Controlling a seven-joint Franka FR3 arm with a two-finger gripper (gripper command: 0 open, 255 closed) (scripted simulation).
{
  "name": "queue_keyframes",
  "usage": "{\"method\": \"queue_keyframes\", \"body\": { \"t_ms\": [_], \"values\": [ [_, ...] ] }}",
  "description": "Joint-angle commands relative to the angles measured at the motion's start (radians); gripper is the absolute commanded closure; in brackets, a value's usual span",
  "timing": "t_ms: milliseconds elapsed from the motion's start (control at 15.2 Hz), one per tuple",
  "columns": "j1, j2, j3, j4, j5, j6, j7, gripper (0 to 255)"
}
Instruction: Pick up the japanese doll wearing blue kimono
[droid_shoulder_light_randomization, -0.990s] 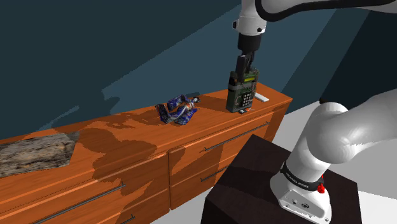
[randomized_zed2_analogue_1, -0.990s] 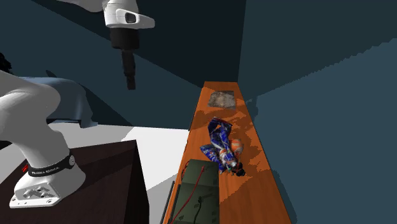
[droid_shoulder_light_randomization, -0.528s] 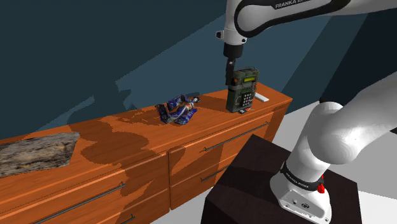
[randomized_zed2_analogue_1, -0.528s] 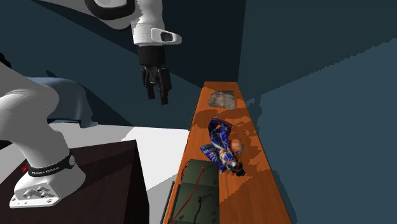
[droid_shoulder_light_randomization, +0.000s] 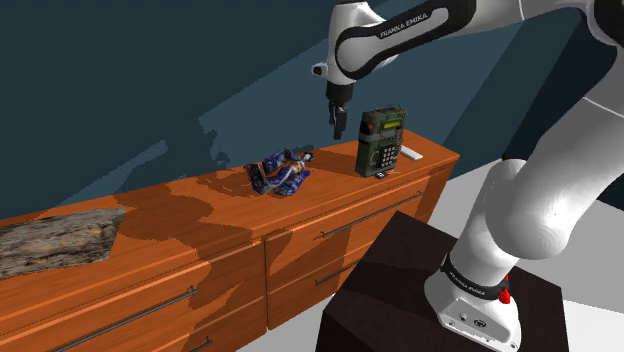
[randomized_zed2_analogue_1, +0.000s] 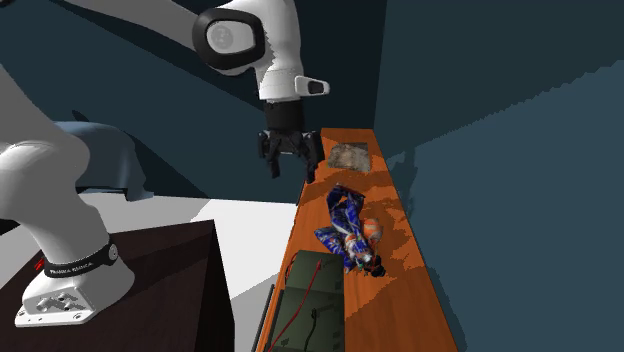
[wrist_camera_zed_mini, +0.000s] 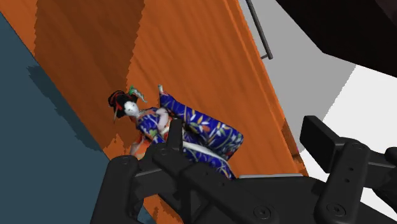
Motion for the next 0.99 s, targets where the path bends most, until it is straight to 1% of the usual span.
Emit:
{"method": "queue_keyframes", "body": {
  "t_ms": [0, 264, 462, 726, 924],
  "values": [
    [0.015, 0.08, -0.019, 0.045, 0.02, 0.048, -0.1, 0],
    [0.036, 0.228, -0.03, 0.136, 0.078, 0.122, -0.279, 0],
    [0.041, 0.336, -0.021, 0.212, 0.126, 0.164, -0.41, 0],
    [0.035, 0.471, 0.012, 0.321, 0.182, 0.203, -0.573, 0],
    [0.027, 0.56, 0.045, 0.4, 0.21, 0.221, -0.676, 0]
  ]
}}
